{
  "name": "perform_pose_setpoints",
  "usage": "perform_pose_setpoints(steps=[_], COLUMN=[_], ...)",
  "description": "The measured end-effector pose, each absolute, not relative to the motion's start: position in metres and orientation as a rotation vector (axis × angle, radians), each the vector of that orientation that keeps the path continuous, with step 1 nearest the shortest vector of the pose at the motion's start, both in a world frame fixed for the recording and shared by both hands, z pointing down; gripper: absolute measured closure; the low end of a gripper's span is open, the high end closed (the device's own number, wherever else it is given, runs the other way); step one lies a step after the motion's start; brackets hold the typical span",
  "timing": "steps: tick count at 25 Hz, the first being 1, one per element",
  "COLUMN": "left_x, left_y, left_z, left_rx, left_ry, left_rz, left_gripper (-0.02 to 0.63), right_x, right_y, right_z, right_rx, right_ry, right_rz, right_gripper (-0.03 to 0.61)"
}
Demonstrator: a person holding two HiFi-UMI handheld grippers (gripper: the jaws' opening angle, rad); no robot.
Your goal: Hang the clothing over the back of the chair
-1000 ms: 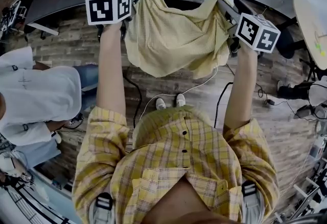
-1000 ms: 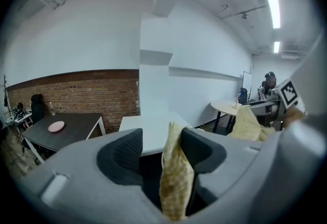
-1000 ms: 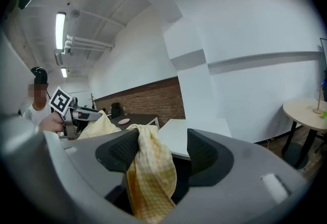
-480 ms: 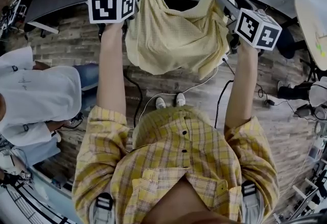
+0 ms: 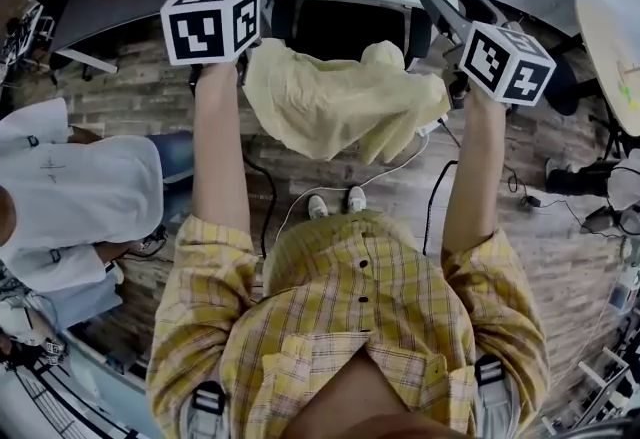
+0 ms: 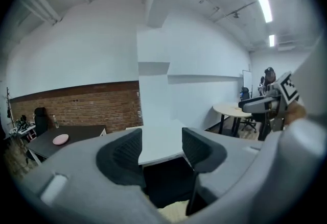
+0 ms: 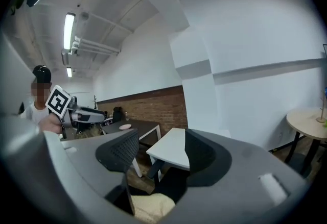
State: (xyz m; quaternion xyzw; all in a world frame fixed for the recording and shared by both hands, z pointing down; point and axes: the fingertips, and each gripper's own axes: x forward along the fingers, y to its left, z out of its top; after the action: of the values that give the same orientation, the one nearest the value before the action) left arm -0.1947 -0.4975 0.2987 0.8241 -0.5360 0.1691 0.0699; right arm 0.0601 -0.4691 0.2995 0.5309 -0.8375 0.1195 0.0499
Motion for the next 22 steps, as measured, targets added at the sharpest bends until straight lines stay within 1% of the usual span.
perform_pose_setpoints(steps=[6,8,10,11,12,14,15,16,18,19,22], left_x=[-0.184,-0.181,-0.176,-0.174,-0.172,-0.171,-0.17,-0.169,-0.166,-0.164,-0.159], left_y=[-0.482,-0.473,-0.465,-0.462,-0.458,-0.45,-0.446,-0.442,-0.433,-0.429,-0.416], left_z=[0.286,0.283,0.282,0.282,0.283,0.285,0.287,0.288,0.29,0.29,0.287], left_rx=[2.484,2.488,2.498,2.503,2.508,2.519,2.525,2.533,2.551,2.556,2.566], left_ry=[-1.655,-1.672,-1.67,-1.665,-1.658,-1.641,-1.633,-1.628,-1.627,-1.628,-1.625], left_rz=[0.395,0.354,0.305,0.281,0.262,0.242,0.241,0.243,0.241,0.235,0.214], left_gripper=[0.367,0.367,0.369,0.386,0.412,0.46,0.469,0.483,0.566,0.607,0.612], right_x=[0.057,0.056,0.055,0.054,0.051,0.043,0.04,0.038,0.036,0.036,0.035], right_y=[-0.456,-0.449,-0.444,-0.441,-0.438,-0.431,-0.429,-0.426,-0.421,-0.419,-0.411], right_z=[0.29,0.288,0.287,0.287,0.286,0.287,0.287,0.287,0.286,0.286,0.285], right_rx=[1.642,1.66,1.678,1.68,1.674,1.654,1.65,1.652,1.662,1.664,1.664], right_ry=[-2.569,-2.599,-2.616,-2.62,-2.626,-2.637,-2.639,-2.639,-2.642,-2.643,-2.638], right_rz=[0.327,0.319,0.303,0.29,0.279,0.261,0.252,0.243,0.226,0.22,0.203], right_gripper=[0.31,0.353,0.421,0.444,0.486,0.5,0.504,0.525,0.571,0.572,0.573])
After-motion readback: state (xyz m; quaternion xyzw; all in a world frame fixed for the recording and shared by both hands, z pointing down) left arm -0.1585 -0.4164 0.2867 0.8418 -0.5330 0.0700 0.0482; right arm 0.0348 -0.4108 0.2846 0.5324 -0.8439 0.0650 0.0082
